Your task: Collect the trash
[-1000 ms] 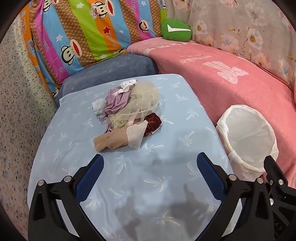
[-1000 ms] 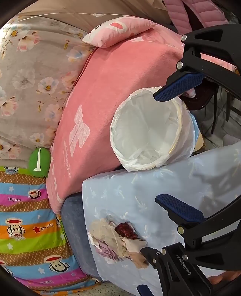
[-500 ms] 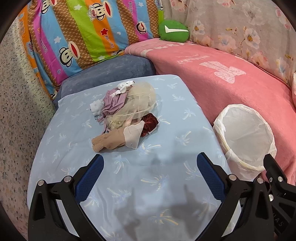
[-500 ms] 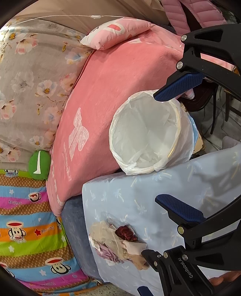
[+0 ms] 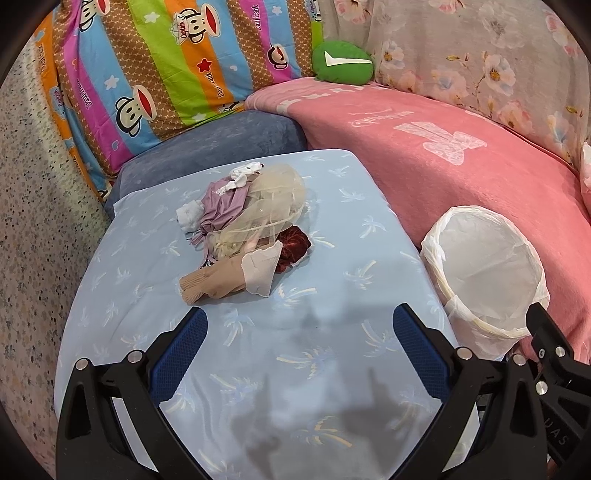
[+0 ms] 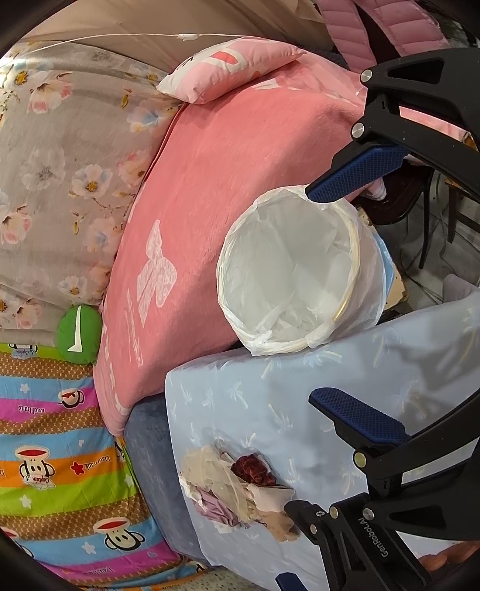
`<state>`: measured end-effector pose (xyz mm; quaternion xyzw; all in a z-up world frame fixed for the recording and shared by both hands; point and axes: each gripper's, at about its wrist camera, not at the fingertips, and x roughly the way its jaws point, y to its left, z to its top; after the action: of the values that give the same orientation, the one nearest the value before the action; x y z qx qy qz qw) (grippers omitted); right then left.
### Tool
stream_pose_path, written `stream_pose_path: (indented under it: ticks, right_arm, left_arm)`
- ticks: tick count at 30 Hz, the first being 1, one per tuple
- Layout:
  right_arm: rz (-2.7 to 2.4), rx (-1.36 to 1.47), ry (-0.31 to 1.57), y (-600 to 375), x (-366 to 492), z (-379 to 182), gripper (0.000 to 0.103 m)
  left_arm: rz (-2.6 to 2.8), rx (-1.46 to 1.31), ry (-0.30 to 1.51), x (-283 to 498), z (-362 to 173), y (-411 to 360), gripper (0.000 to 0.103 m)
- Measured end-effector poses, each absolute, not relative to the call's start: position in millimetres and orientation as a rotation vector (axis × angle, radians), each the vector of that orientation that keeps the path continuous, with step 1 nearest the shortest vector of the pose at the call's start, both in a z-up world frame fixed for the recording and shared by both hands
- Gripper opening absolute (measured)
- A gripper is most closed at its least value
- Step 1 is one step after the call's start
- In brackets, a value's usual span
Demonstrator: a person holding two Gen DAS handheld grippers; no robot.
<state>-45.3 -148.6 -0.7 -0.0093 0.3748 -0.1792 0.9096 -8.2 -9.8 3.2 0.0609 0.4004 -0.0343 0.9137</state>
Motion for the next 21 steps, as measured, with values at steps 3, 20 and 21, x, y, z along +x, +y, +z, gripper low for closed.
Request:
stream_pose_path:
  ticks: [3,20,21]
  right_arm:
    - [-0.37,-0.019,0.773,-148.8,-45.5,-0.5,0.097]
    - [-0.398,-0.012,0.764,-160.0,-53.9,3.8,0.097]
    - [-0.4,-0.012,0.763,-160.8,-54.9,4.2,0.097]
  left_arm:
    - [-0.072,0.126,0.824,-8.5,3.1,-10.7,0.096]
    - [-0.107,0.14,0.825,-13.1,5.1,-19.6,0.096]
    - [-0.109,0.141,0.826,-13.3,5.1,-19.5,0.096]
